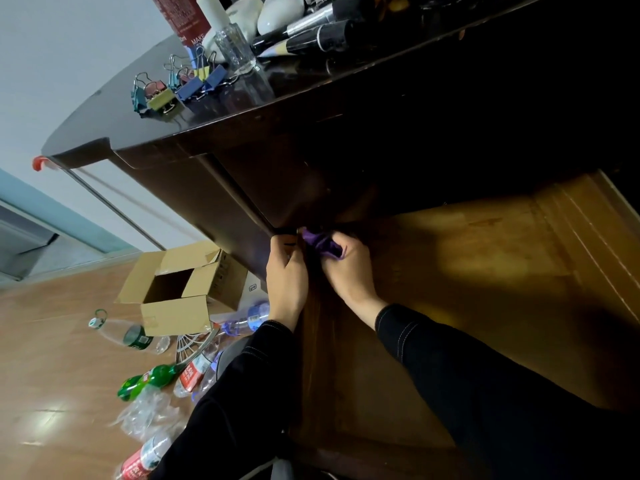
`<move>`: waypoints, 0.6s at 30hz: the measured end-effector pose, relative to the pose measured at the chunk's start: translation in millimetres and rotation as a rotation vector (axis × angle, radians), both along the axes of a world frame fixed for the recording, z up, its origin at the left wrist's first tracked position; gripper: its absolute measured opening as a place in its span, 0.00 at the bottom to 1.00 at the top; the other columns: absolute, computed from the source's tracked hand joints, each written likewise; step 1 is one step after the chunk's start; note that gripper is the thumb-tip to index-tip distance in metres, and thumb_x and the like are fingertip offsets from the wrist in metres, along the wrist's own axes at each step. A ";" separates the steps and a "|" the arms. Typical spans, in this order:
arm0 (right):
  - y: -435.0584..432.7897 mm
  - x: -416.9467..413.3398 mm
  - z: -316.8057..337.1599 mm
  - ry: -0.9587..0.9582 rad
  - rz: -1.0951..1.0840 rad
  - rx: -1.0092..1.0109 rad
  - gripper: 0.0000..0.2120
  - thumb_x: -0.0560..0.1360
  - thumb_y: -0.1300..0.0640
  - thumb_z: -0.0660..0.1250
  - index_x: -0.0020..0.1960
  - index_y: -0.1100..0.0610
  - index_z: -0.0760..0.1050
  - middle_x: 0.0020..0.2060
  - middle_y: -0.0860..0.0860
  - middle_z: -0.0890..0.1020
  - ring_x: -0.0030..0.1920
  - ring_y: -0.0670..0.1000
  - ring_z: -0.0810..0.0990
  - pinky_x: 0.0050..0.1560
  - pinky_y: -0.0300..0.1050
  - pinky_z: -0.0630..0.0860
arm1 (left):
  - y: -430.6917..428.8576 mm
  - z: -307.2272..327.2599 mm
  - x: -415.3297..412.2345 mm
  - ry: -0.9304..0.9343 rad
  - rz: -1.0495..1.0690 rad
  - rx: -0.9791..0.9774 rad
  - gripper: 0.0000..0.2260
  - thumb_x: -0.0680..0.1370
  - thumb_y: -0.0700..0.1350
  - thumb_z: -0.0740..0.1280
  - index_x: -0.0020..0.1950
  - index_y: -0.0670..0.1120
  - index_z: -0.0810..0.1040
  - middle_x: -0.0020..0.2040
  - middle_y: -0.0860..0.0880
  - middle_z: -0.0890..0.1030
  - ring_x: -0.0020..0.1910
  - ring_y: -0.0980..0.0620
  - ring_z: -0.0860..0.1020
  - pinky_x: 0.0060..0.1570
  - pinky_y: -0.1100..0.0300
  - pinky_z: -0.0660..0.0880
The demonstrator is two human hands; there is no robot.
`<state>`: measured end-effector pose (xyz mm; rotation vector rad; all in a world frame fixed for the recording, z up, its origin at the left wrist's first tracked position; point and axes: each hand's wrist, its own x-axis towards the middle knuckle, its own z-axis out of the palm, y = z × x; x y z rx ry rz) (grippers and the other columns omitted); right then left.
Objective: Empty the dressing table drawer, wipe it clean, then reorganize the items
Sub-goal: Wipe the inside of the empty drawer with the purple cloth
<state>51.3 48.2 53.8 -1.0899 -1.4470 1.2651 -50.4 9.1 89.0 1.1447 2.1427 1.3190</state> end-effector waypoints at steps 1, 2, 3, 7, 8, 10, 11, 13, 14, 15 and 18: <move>-2.5 3.5 -5.2 -0.037 0.029 -0.024 0.13 0.71 0.64 0.66 0.48 0.47 0.81 0.40 0.45 0.84 0.36 0.46 0.80 0.35 0.42 0.76 | -0.2 0.8 0.6 0.004 0.003 -0.007 0.08 0.72 0.48 0.58 0.49 0.55 0.73 0.44 0.58 0.79 0.42 0.62 0.75 0.44 0.56 0.70; -2.1 7.7 -9.2 -0.096 0.055 -0.087 0.16 0.73 0.65 0.66 0.55 0.48 0.82 0.45 0.47 0.85 0.37 0.46 0.80 0.38 0.43 0.78 | -0.1 1.4 0.8 0.010 0.005 -0.013 0.08 0.72 0.48 0.58 0.48 0.55 0.73 0.44 0.58 0.78 0.43 0.60 0.75 0.45 0.56 0.70; 1.4 11.0 -12.3 -0.161 0.069 -0.173 0.18 0.74 0.65 0.66 0.60 0.50 0.81 0.50 0.49 0.85 0.39 0.46 0.79 0.41 0.43 0.79 | 0.0 1.9 0.8 0.013 0.004 -0.018 0.08 0.72 0.47 0.58 0.48 0.55 0.72 0.44 0.58 0.78 0.43 0.58 0.76 0.46 0.55 0.70; 12.6 11.1 4.3 -0.160 0.058 -0.153 0.15 0.73 0.62 0.66 0.53 0.46 0.83 0.46 0.44 0.86 0.45 0.50 0.83 0.42 0.44 0.80 | 0.1 2.1 1.2 0.003 -0.004 -0.025 0.11 0.72 0.47 0.58 0.52 0.52 0.73 0.45 0.56 0.79 0.46 0.53 0.76 0.48 0.54 0.71; 8.8 8.2 10.5 -0.132 0.035 -0.104 0.13 0.71 0.62 0.65 0.48 0.47 0.83 0.40 0.44 0.85 0.42 0.50 0.83 0.39 0.43 0.80 | -0.3 2.0 1.3 -0.004 -0.005 -0.020 0.11 0.73 0.47 0.58 0.53 0.51 0.73 0.46 0.56 0.79 0.46 0.53 0.77 0.49 0.54 0.71; -2.4 5.3 11.6 -0.074 0.024 -0.056 0.15 0.71 0.64 0.64 0.49 0.49 0.83 0.39 0.44 0.85 0.42 0.46 0.83 0.40 0.42 0.81 | -0.3 1.7 1.5 -0.020 -0.007 -0.007 0.11 0.73 0.48 0.58 0.52 0.53 0.74 0.46 0.57 0.80 0.47 0.56 0.77 0.50 0.54 0.73; -9.2 7.4 8.2 -0.055 0.040 -0.056 0.17 0.72 0.66 0.65 0.51 0.47 0.83 0.41 0.43 0.85 0.43 0.43 0.83 0.42 0.40 0.82 | -0.8 1.7 1.2 -0.020 -0.006 -0.008 0.10 0.72 0.48 0.58 0.51 0.54 0.74 0.46 0.57 0.80 0.46 0.57 0.77 0.49 0.54 0.72; -16.2 17.6 -0.1 -0.087 0.107 -0.105 0.18 0.74 0.67 0.66 0.53 0.46 0.82 0.42 0.42 0.85 0.42 0.43 0.83 0.44 0.43 0.83 | -0.9 1.7 1.4 -0.010 -0.003 -0.017 0.08 0.72 0.48 0.58 0.48 0.57 0.73 0.46 0.59 0.79 0.46 0.60 0.76 0.49 0.55 0.71; -15.0 23.0 -2.7 -0.126 0.143 -0.169 0.16 0.75 0.67 0.67 0.52 0.46 0.81 0.40 0.42 0.83 0.41 0.45 0.82 0.46 0.47 0.84 | -1.2 2.0 1.7 -0.006 -0.003 -0.020 0.08 0.72 0.48 0.58 0.48 0.57 0.72 0.46 0.59 0.79 0.47 0.58 0.76 0.49 0.55 0.70; -11.6 26.7 -4.2 -0.160 0.165 -0.239 0.15 0.75 0.66 0.68 0.51 0.46 0.78 0.38 0.42 0.81 0.41 0.46 0.82 0.46 0.50 0.83 | -1.6 2.3 2.2 -0.001 -0.005 -0.022 0.08 0.72 0.48 0.57 0.48 0.57 0.72 0.46 0.59 0.78 0.47 0.57 0.76 0.50 0.55 0.70; -0.5 23.6 -0.9 -0.149 0.152 -0.260 0.15 0.74 0.65 0.68 0.54 0.48 0.82 0.42 0.45 0.84 0.41 0.47 0.83 0.41 0.45 0.82 | -2.7 2.9 2.4 0.031 -0.008 -0.028 0.09 0.72 0.49 0.57 0.50 0.58 0.72 0.47 0.61 0.78 0.47 0.61 0.75 0.49 0.56 0.69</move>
